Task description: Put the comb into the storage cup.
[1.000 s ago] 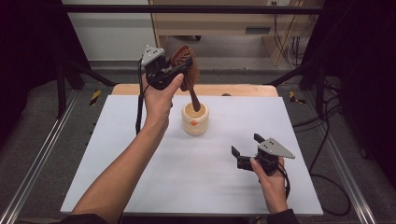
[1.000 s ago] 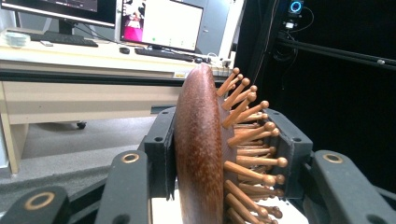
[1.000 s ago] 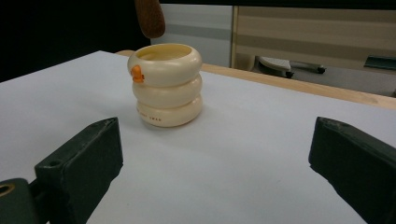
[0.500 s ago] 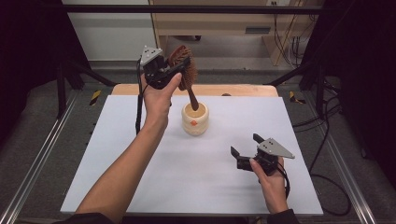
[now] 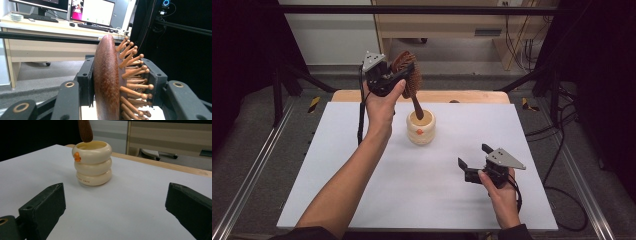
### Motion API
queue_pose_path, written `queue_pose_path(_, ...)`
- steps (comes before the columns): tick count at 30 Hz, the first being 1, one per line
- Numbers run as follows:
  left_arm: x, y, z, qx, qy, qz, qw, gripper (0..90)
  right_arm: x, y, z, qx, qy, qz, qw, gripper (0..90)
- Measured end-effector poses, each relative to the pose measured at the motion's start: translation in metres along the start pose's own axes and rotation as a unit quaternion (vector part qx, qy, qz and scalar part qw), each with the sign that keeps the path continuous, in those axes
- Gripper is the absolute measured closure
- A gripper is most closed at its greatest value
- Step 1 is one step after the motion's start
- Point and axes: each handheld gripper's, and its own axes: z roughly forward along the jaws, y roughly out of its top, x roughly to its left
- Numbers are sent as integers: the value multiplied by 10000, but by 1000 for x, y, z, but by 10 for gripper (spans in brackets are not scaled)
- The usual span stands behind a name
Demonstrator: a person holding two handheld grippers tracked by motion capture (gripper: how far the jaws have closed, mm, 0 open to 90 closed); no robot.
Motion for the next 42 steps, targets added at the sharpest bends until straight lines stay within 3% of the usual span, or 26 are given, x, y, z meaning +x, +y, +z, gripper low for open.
queue_pose_path(17,0,-5,4,49,47,-5,10000,506,1,-1,1,34,53,17,10000,36)
queue_pose_path(42,5,-31,22,246,50,-51,9997,505,0,-2,2,87,64,-12,9999,39)
